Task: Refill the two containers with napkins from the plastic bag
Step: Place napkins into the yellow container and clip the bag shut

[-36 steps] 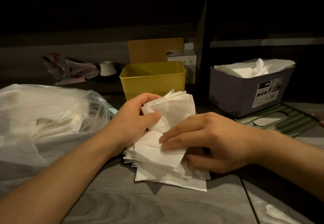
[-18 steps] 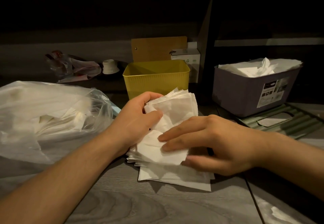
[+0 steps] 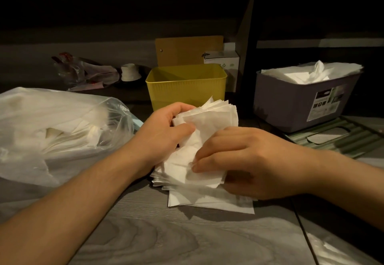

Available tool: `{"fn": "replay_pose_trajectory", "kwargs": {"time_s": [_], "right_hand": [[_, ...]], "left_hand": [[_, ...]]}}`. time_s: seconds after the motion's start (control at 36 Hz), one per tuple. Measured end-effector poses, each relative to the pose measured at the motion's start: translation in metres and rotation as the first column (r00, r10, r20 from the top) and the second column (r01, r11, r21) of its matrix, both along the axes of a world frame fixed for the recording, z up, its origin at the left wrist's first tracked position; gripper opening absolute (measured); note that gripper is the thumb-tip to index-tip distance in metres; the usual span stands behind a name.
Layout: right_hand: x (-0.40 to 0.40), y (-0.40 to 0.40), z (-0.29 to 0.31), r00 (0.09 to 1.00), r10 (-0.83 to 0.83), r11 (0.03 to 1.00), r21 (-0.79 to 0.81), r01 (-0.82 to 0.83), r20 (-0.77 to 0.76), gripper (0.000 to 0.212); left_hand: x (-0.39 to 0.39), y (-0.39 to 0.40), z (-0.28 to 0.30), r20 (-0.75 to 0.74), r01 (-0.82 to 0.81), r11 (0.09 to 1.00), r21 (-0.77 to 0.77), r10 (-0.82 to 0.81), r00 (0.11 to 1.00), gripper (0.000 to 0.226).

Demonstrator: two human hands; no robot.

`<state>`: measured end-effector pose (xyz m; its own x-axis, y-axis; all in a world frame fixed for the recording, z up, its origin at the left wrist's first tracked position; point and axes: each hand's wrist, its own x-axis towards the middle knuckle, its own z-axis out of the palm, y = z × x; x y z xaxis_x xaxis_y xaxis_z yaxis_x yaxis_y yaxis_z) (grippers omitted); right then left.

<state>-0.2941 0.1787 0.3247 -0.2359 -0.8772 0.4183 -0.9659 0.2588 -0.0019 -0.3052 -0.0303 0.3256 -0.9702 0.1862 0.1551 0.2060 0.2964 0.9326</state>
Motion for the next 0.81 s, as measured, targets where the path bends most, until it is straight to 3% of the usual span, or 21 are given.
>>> {"fn": "replay_pose_trajectory", "kwargs": {"time_s": [0.06, 0.14, 0.22, 0.31, 0.44, 0.5, 0.58, 0.69, 0.81], "right_hand": [[-0.002, 0.001, -0.003, 0.999, -0.045, 0.998, -0.039, 0.045, 0.018, 0.028], [-0.005, 0.004, -0.005, 0.953, -0.168, 0.938, -0.258, 0.233, 0.252, 0.021], [-0.011, 0.008, 0.000, 0.793, -0.153, 0.777, -0.424, 0.465, 0.589, 0.018], [-0.019, 0.011, 0.002, 0.643, -0.109, 0.649, -0.435, 0.623, 0.758, 0.026], [-0.027, 0.012, -0.006, 0.530, -0.258, 0.610, -0.290, 0.738, 0.808, 0.024], [-0.028, 0.012, -0.006, 0.528, -0.265, 0.590, -0.297, 0.751, 0.807, 0.024], [-0.028, 0.010, -0.006, 0.522, -0.223, 0.575, -0.322, 0.753, 0.823, 0.025], [-0.028, 0.007, -0.006, 0.547, -0.286, 0.629, -0.276, 0.726, 0.787, 0.023], [-0.024, 0.005, -0.005, 0.546, -0.243, 0.648, -0.285, 0.706, 0.802, 0.022]], "left_hand": [[-0.001, -0.001, -0.002, 0.002, 0.013, 1.000, 0.002, -0.013, 1.000, 0.029], [-0.003, -0.004, -0.003, 0.005, 0.029, 0.999, 0.015, -0.029, 1.000, 0.029], [-0.006, -0.004, -0.004, 0.033, 0.034, 0.998, 0.045, -0.036, 0.999, 0.022], [-0.007, -0.004, -0.004, 0.096, 0.024, 0.994, 0.111, -0.035, 0.995, 0.024], [-0.004, -0.001, -0.001, 0.103, -0.014, 0.991, 0.134, 0.000, 0.995, 0.030], [-0.002, -0.001, 0.000, 0.081, 0.021, 0.992, 0.124, -0.031, 0.996, 0.028], [0.000, -0.002, 0.001, 0.047, 0.075, 0.995, 0.068, -0.078, 0.996, 0.050], [0.001, -0.003, 0.003, 0.006, 0.106, 0.994, 0.023, -0.106, 0.994, 0.065], [0.002, -0.003, 0.003, 0.012, 0.142, 0.990, 0.007, -0.142, 0.990, 0.071]]}}
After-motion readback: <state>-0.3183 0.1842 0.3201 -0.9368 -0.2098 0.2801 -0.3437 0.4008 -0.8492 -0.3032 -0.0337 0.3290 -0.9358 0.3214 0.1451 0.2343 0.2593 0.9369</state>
